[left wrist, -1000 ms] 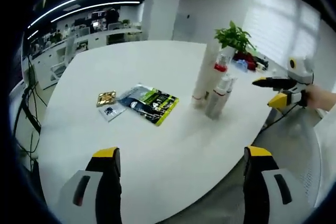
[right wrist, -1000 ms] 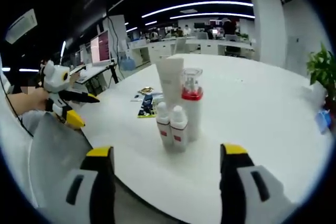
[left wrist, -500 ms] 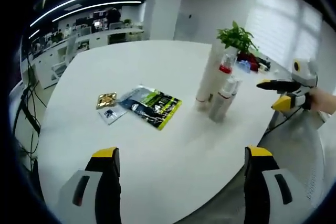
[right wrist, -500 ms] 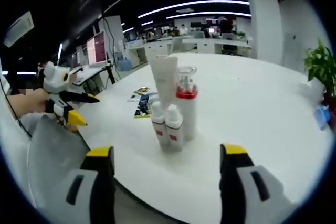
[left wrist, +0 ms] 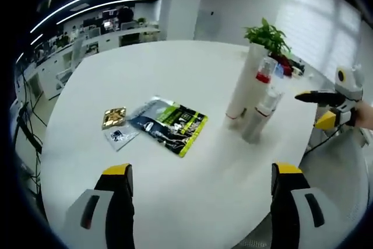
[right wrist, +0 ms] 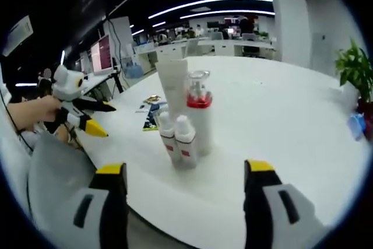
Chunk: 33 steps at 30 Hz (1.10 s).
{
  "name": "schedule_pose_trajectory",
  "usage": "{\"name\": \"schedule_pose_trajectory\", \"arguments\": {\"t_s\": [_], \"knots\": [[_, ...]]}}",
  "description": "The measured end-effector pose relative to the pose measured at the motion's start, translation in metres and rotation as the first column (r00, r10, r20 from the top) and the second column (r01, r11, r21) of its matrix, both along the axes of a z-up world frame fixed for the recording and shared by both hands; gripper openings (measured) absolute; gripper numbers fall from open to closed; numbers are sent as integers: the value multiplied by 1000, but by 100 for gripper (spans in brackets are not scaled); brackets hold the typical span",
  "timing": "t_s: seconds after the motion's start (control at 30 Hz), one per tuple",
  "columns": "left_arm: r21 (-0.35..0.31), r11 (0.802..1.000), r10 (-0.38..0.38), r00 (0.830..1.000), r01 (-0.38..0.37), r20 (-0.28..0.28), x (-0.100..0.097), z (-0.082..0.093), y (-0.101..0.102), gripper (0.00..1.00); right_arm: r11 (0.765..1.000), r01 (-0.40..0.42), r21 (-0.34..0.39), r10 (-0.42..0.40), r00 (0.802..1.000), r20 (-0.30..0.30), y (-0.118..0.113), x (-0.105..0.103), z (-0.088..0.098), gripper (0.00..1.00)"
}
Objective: Arrange the skincare products in the storage area until every visible bottle or jar stands upright without overlapping.
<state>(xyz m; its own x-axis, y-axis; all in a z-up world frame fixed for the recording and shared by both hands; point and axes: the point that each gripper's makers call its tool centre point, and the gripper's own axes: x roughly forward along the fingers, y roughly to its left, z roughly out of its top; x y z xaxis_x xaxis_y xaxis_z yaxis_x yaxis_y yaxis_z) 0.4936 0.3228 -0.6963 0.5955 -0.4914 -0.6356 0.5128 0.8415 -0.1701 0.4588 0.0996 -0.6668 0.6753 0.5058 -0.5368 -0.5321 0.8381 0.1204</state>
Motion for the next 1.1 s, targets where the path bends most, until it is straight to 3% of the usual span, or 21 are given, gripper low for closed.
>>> {"name": "schedule_pose_trajectory", "arguments": {"t_s": [0.43,0.9,1.1], "knots": [[41,999,-31,999,32,-20,37,-17,-16,97,999,33,4,-32,999,-41,-5,1,-13,82],[93,994,-52,998,56,-43,72,-44,-29,94,998,64,17,-63,996,-57,-8,4,-15,82],[132,991,-3,999,8,-36,95,-54,-24,90,997,72,21,-71,995,-67,-8,3,-16,82]]}}
